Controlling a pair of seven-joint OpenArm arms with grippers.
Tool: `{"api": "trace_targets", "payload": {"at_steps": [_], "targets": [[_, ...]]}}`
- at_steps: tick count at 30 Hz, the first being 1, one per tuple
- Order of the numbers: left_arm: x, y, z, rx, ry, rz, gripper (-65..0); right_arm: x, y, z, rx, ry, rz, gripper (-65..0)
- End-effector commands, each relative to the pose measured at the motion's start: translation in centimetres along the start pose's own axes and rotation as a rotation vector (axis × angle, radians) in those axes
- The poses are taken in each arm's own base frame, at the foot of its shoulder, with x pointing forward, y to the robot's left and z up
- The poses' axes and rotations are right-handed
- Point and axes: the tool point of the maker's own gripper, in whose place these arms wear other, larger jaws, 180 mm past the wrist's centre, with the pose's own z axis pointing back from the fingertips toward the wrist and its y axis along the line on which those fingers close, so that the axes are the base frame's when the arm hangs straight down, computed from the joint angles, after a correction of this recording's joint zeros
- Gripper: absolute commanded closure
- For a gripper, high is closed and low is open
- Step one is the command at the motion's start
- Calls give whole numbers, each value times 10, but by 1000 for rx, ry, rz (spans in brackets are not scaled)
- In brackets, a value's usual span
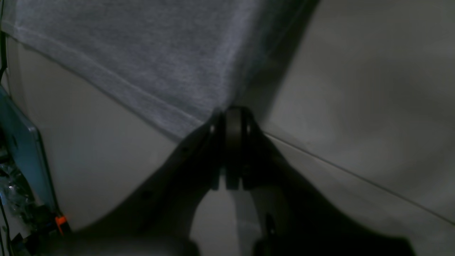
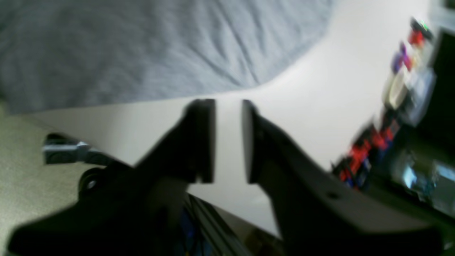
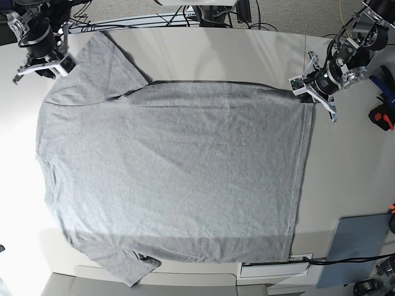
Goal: Fold the T-shirt properly
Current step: 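Move both grippers down to the two shoulder corners of the grey shirt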
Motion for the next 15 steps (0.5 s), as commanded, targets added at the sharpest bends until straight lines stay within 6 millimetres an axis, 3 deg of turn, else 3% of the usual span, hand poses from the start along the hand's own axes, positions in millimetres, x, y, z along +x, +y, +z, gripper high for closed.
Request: {"api": "trace_targets", "payload": {"at_steps": [1, 4, 12, 15], "targets": [[-13, -18, 2, -76, 48, -13, 0, 2, -7, 0, -13, -18, 13, -220], [-13, -18, 2, -77, 49, -13, 0, -1, -11, -7, -1, -34, 32, -335], [-13, -18, 2, -77, 49, -11, 0, -12, -37, -18, -7, -3, 303, -339], [-13, -18, 2, -77, 47, -6, 0, -17, -37, -21, 3, -4, 323, -339]]}}
